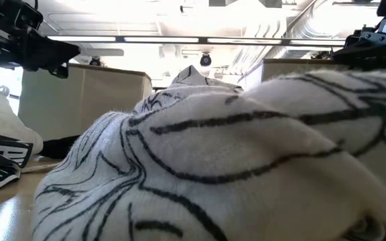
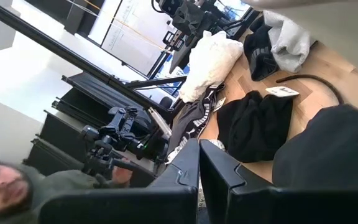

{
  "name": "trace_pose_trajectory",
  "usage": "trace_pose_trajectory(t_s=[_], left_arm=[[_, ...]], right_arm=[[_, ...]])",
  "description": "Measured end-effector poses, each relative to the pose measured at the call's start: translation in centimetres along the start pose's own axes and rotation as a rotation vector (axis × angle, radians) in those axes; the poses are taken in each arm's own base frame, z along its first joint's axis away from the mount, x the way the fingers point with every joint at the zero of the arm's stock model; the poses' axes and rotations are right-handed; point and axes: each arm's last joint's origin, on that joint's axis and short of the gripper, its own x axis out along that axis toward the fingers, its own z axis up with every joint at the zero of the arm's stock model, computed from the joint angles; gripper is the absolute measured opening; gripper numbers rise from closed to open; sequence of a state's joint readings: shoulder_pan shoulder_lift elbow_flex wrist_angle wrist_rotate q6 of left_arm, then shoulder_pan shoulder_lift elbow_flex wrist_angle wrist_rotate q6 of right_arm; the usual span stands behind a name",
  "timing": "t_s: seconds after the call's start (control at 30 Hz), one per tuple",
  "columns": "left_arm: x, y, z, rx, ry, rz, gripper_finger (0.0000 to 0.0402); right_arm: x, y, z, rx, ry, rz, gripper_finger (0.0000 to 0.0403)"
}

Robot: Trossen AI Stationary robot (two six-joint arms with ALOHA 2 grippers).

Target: Sort clothes

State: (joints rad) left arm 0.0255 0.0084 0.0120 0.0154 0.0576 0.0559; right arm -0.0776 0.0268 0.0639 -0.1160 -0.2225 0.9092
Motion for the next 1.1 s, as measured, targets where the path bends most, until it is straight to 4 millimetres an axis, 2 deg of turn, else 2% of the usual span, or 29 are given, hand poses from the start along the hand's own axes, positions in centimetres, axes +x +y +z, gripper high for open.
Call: trace_pose_trajectory(t_s=[0.2, 0.3, 0.53, 0.63, 0.93, 1.1], left_arm=[[0.0, 0.0, 0.0, 0.0, 0.0, 0.0, 0.0], [0.0, 0.0, 0.0, 0.0, -0.001, 0.0, 0.0], [0.0, 0.0, 0.0, 0.001, -0.001, 0.0, 0.0], [0.0, 0.0, 0.0, 0.001, -0.001, 0.0, 0.0], [0.0, 0.0, 0.1, -0.003, -0.015, 0.0, 0.0], [0.0, 0.1, 0.7, -0.166, -0.071, 0.008, 0.0]], right_arm=[[-0.1, -0.4, 0.8, 0.055, -0.265, -0.171, 0.0], [-0.2, -0.4, 1.0, 0.05, -0.31, -0.197, 0.0], [-0.3, 2.3, 1.5, -0.2, -0.294, 0.119, 0.0], [-0.4, 3.0, 1.5, -0.266, -0.299, 0.2, 0.0], [-0.4, 3.3, 1.3, -0.235, -0.288, 0.22, 0.0], [-0.4, 3.4, 1.1, -0.139, -0.215, 0.277, 0.0]])
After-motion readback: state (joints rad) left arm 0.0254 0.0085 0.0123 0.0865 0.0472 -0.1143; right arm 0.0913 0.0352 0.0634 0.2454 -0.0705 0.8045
